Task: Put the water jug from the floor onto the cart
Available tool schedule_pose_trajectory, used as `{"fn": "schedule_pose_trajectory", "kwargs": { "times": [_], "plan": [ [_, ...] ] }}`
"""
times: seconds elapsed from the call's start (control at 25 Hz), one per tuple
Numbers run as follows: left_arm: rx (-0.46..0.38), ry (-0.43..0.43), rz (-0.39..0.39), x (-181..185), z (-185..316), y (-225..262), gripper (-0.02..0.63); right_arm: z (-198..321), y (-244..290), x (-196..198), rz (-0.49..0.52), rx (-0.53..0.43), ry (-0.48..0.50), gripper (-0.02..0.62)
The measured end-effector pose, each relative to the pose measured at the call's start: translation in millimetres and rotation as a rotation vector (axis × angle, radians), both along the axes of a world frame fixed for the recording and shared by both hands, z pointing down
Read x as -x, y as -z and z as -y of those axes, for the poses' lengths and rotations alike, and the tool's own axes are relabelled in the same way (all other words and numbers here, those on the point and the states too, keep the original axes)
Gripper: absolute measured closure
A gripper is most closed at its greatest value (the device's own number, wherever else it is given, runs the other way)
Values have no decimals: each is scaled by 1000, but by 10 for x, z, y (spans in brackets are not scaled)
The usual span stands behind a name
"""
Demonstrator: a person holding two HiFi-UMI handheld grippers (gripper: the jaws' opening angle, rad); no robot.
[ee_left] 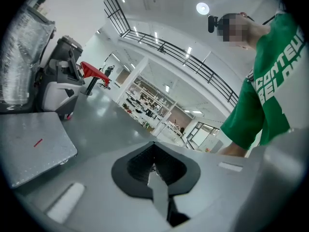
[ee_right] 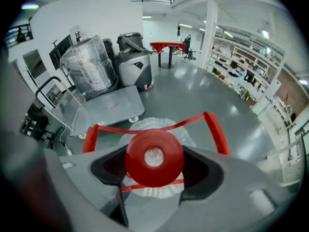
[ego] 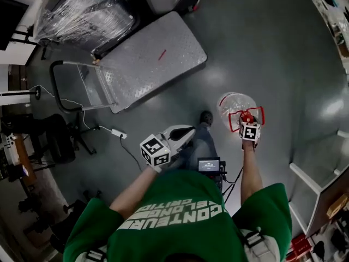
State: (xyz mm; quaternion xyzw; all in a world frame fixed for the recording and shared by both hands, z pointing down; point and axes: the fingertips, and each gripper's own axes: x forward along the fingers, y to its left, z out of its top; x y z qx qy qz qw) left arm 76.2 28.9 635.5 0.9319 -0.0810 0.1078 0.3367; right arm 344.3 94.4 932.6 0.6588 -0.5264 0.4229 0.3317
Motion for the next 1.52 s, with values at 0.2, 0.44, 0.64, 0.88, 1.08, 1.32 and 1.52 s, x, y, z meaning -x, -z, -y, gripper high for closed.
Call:
{"fn": "schedule_pose_trajectory", "kwargs": {
  "times": [0.2,0.44,0.64,0.88,1.08,1.32,1.52],
  "plan": [
    [-61,70,-35,85,331,336,597,541,950,-45,-27,-96,50,296],
    [-110,182,-42,366,746,567,597,1187,1522,146,-29,-178,134,296],
    [-149,284,-63,456,1108,719,597,1774,2103,126,-44,-254,183,296],
    [-180,360,-54,637,1362,807,597,2225,2505,226,-28,-338,240,296],
    [-192,417,-47,739,1546,808,597,2494,2699,236,-8,-380,275,296],
    [-201,465,-50,694,1754,841,597,2764,2850,247,-3,-400,332,296],
    [-209,494,-41,642,1860,856,597,2956,2875,258,3,-399,383,296]
  ]
}}
